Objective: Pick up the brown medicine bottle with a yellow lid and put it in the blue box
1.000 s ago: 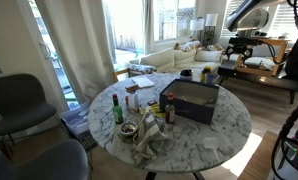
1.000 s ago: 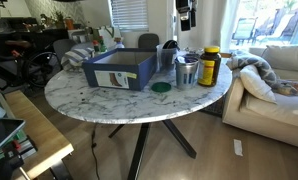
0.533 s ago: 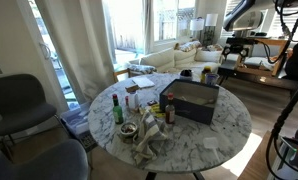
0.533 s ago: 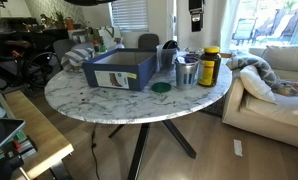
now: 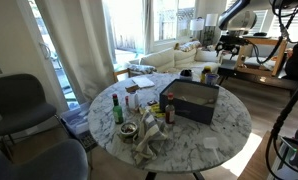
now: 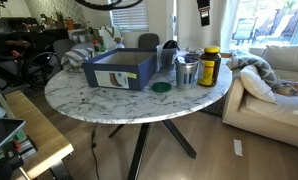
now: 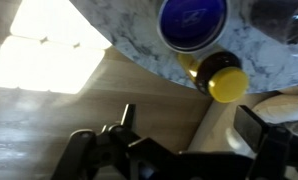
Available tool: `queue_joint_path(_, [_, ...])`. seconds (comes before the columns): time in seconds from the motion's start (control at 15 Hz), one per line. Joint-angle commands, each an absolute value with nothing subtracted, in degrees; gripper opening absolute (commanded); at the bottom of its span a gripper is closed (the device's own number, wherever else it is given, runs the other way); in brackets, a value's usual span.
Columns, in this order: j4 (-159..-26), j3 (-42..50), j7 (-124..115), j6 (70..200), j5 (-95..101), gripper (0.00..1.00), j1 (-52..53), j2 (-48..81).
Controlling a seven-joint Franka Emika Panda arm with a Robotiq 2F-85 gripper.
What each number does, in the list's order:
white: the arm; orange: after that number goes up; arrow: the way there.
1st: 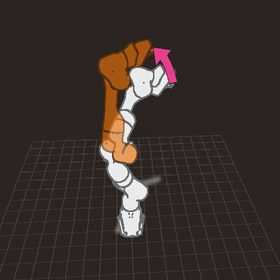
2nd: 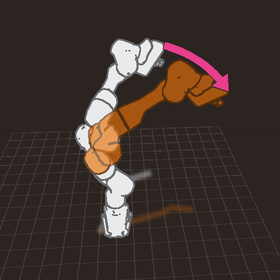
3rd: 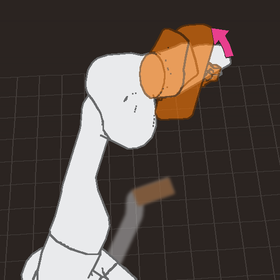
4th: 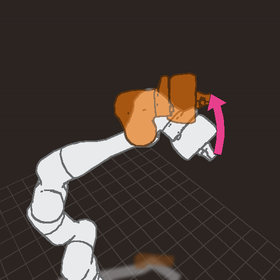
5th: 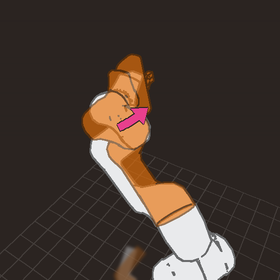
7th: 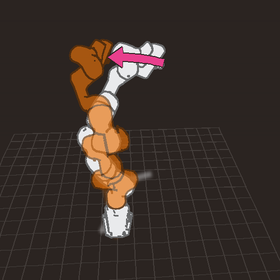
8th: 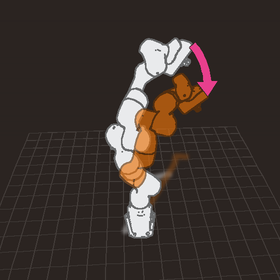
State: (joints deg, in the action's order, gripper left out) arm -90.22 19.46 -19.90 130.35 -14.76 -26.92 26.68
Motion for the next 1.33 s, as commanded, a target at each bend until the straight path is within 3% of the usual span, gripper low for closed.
queue_joint_path(0.0, [-82.2,13.3,-13.3,130.6,-23.6,1.0,-29.9,33.1])
queue_joint_path(0.53, [-71.3,15.8,-20.7,123.2,-20.2,1.0,-30.3,42.3])
queue_joint_path(1.27, [-59.5,12.3,-21.0,122.2,-22.1,1.0,-33.2,51.6])
